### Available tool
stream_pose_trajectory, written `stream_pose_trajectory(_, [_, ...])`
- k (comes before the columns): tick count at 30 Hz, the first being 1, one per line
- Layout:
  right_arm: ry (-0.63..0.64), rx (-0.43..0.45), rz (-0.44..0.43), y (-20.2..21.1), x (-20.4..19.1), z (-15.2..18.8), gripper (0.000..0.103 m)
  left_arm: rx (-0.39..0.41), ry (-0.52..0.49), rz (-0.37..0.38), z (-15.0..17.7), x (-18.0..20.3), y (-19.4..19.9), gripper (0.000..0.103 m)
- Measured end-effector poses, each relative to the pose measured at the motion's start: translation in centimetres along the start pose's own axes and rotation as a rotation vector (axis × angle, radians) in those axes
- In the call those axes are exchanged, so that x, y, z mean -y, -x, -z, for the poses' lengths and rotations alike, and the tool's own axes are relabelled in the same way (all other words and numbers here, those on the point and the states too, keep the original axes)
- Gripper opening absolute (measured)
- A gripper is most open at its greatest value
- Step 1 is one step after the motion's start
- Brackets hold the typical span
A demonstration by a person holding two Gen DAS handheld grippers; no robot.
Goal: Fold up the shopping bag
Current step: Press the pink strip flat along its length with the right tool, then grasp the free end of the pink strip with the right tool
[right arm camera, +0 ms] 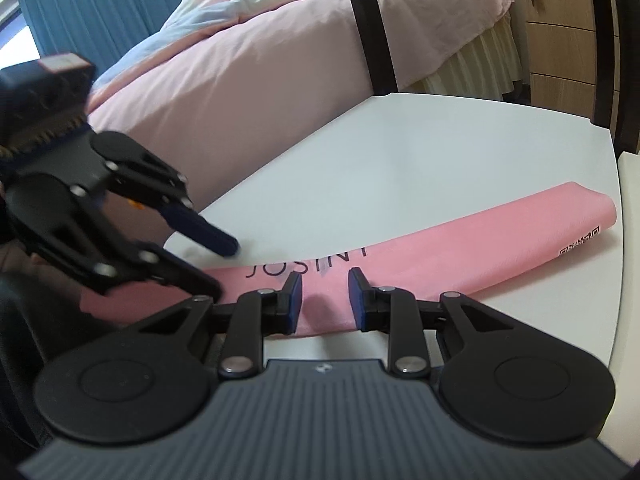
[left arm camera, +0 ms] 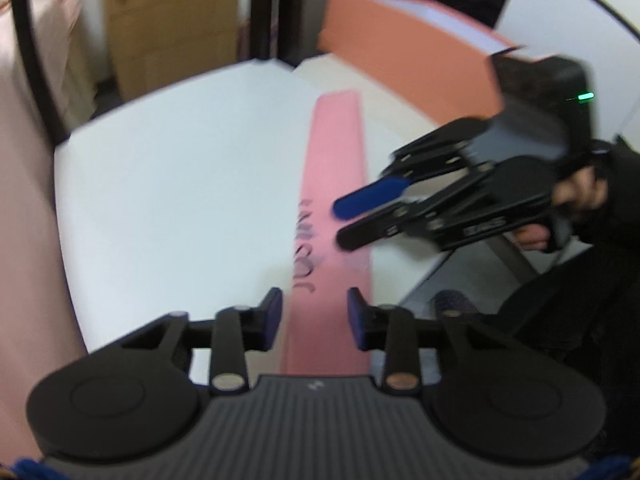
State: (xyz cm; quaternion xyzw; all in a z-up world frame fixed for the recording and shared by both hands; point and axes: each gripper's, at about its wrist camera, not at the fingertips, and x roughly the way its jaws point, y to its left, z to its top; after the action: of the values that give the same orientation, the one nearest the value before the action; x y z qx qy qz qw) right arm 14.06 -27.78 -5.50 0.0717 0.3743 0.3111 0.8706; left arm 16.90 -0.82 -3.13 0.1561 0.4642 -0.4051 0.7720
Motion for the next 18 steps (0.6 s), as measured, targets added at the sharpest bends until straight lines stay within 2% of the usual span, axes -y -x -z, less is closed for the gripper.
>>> stream_pose_trajectory(4, [-0.006,0.01,0.006,0.0,-0.2,-0.1,0.028,0.006,-0.02,-0.043,0.4,0.5,-0.9,0.027])
stream_pose_trajectory(8, [-0.052,0.111,0.065,1.5,0.2,-0.4,0.031,0.016,-0.061,-0.073,0.7,1.3,-0.9,0.026])
stream_pose_trajectory(9, [-0.064,0.153,0.097,2.2,0.4,-0.6,0.035,0.016,-0.065,-0.075,0.7,1.3,-0.8,0.026])
stream_pose_trajectory(11, [-0.12,0.249,0.201,3.7,1.2,-1.0,0.051,0.018,-0.072,-0.08,0.8,1.4,-0.7,0.026])
stream_pose_trajectory(12, [-0.148,0.297,0.253,4.5,1.6,-1.2,0.066,0.019,-0.078,-0.083,0.8,1.5,-0.7,0.026])
stream_pose_trajectory(13, [-0.177,0.331,0.291,5.0,2.0,-1.2,0.075,0.02,-0.083,-0.086,0.9,1.6,-0.6,0.026])
stream_pose_trajectory(15, [-0.231,0.37,0.346,5.5,3.1,-1.2,0.075,0.02,-0.086,-0.089,0.9,1.7,-0.6,0.026])
stream_pose_trajectory(18, [-0.298,0.346,0.381,5.0,4.2,-1.1,0.075,0.021,-0.094,-0.094,1.0,1.8,-0.5,0.026])
